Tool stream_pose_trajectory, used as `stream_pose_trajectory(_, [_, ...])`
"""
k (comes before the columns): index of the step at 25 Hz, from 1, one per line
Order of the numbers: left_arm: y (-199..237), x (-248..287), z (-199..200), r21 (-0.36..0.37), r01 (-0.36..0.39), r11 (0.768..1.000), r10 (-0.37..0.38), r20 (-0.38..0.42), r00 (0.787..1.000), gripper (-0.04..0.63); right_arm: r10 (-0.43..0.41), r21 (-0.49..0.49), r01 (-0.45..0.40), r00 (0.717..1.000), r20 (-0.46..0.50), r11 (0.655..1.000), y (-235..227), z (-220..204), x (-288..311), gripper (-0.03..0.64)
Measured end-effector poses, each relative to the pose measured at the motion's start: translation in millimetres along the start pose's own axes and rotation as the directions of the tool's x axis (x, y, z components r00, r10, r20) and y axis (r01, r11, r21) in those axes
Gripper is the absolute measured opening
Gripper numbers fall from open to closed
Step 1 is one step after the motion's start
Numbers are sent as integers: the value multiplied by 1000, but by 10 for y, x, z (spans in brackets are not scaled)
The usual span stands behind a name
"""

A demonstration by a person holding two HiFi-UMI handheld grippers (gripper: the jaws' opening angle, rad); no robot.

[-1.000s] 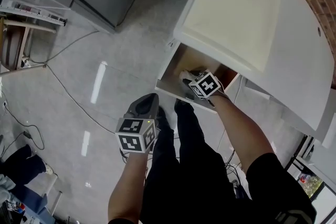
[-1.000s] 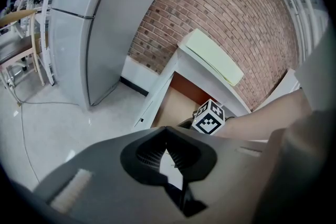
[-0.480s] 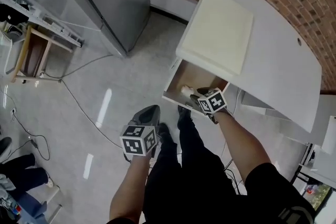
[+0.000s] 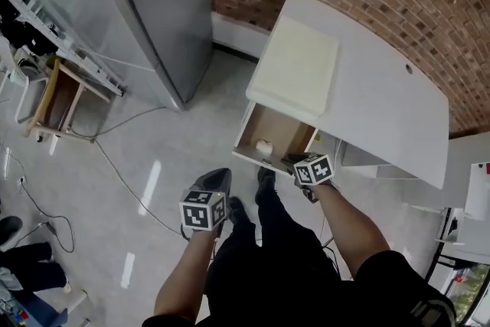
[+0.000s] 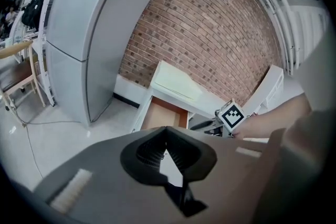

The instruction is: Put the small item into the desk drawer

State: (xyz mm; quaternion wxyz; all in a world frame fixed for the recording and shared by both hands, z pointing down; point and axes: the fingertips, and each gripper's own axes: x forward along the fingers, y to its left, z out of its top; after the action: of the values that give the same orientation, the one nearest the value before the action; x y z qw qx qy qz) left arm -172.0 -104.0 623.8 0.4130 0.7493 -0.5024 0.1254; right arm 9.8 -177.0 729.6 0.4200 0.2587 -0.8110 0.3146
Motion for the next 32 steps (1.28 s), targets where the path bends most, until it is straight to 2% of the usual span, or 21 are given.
stream_pose_trajectory(4, [-93,-72,-64,-1,8,1000,-8,-3,1000,12,-9,93,-2,993,114,996,88,39,-368,120])
stream_pose_trajectory(10, [-232,-105,-90,1,18,1000,-18,-17,1000,12,-22,109,4,986,167,994,158,-63,-757,94])
stream_pose_trajectory(15, [-409,-81,68,10,1,1000,-1,2,1000,12,8,115,-35,973,233,993,106,-50,-1037,83])
stream_pose_trajectory(23, [-834,106,389,48,-60,997,59,30,998,12,82,66,-110,939,335,992,-71,88,-1471,74])
stream_pose_trajectory(28, [-1359,301,482,72,-46,996,43,43,998,12,120,31,-141,919,376,989,-232,49,-1811,60])
stream_pose_trajectory(32, [-1599,407,520,91,-72,993,67,55,996,12,137,8,-157,885,445,988,-384,92,-2144,51])
